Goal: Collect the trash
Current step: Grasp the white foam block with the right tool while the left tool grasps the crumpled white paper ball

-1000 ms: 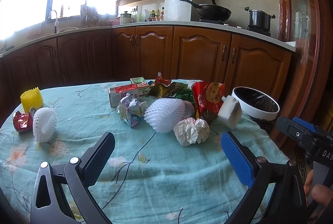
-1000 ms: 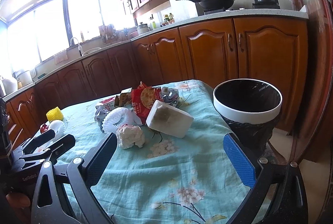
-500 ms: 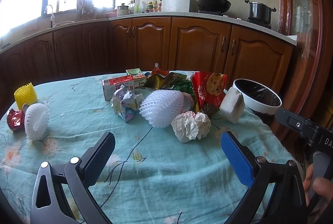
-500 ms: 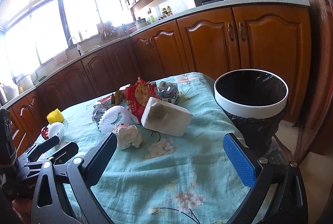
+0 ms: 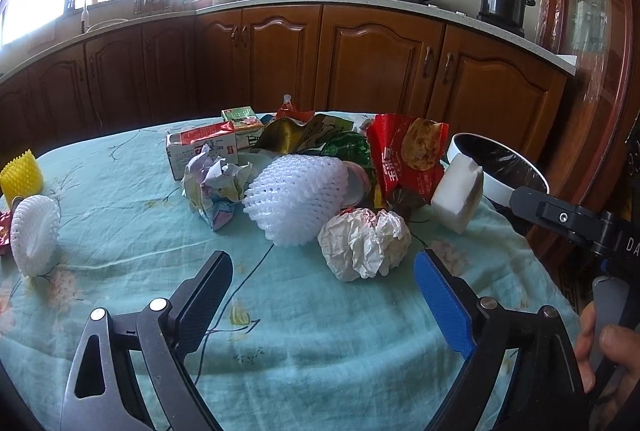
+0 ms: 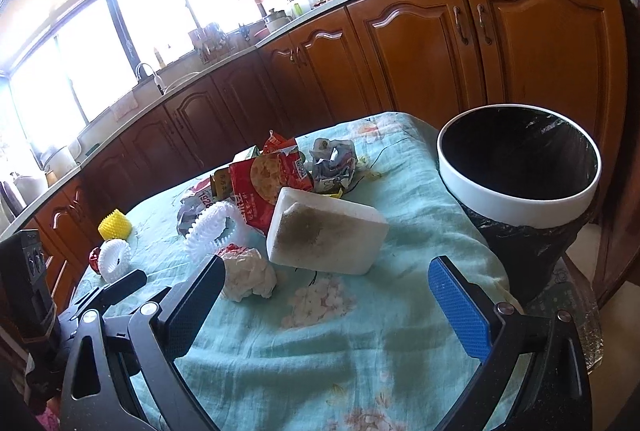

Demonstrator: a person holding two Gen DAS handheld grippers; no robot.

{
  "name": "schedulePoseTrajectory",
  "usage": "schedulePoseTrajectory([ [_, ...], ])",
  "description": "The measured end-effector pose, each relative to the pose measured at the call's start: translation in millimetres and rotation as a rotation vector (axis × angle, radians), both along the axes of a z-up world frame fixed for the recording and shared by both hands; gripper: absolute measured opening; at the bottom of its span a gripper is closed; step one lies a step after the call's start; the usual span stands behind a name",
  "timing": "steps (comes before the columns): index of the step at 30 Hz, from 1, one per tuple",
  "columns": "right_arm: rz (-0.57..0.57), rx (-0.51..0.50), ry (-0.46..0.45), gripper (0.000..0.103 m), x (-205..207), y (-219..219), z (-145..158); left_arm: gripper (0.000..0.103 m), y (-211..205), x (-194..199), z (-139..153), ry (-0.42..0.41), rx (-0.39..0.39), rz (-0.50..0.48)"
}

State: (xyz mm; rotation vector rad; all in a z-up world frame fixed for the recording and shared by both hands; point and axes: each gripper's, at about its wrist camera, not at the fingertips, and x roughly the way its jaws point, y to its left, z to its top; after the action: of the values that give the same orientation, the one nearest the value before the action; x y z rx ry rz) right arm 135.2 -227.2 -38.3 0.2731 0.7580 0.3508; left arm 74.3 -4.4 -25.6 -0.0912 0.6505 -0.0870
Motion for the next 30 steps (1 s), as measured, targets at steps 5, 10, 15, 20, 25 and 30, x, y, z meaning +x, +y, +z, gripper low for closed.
schedulePoseTrajectory([
  [5,0.032,0.04,0.045,0.102,18,0,-9,0.091,-5,16,-6,0.022,0.004,-0.014],
  [10,0.052,0.091,0.097,0.102,39,-1,-21,0.089,-8,34,-10,0.044,0.003,-0.026],
  [15,0.077,0.15,0.122,0.087,55,-1,-28,0.076,-11,52,-16,0.076,-0.027,-0.055],
  [20,0.087,0.169,0.107,0.079,51,-4,-25,0.038,-17,56,-18,0.096,-0.041,-0.125],
  [25,0.085,0.155,0.07,0.077,37,-10,-15,0.009,-24,52,-13,0.083,-0.028,-0.179],
  [30,0.046,0.136,0.044,0.077,26,-29,-6,0.003,-31,39,-4,0.044,-0.019,-0.208],
])
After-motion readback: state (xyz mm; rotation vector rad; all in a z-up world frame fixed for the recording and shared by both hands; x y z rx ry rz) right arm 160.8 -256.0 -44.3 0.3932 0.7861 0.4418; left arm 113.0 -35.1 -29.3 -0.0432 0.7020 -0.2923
